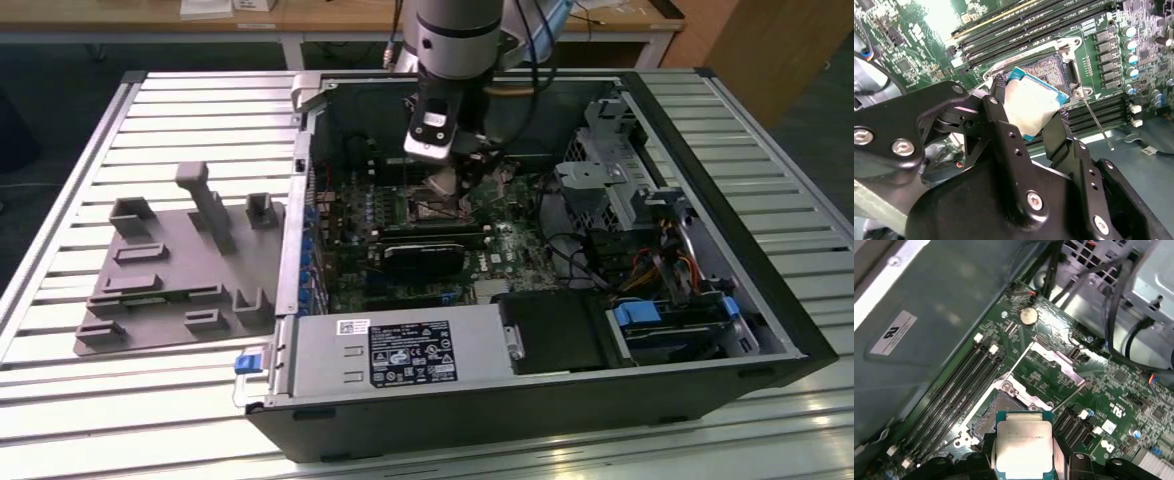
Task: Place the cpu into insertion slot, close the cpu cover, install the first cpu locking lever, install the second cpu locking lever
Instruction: 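Place the cpu into insertion slot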
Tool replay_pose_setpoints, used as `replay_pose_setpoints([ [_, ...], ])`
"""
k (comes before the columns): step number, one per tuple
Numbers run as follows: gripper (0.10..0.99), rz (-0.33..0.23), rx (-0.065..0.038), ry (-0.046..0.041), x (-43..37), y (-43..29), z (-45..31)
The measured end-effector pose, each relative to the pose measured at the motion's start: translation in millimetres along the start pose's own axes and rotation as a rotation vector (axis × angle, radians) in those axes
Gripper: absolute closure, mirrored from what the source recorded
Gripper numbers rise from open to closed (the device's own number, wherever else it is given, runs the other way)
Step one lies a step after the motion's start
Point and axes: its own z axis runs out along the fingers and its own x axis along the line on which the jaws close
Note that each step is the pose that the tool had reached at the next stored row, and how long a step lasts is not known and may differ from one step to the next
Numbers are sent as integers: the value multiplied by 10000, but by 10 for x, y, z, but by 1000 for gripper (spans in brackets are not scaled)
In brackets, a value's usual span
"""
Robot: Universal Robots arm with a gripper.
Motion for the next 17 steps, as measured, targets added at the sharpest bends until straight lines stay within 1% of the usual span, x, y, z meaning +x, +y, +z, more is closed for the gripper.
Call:
replay_pose_setpoints([
  [17, 549, 2266, -34, -192, 11, -20, 45],
])
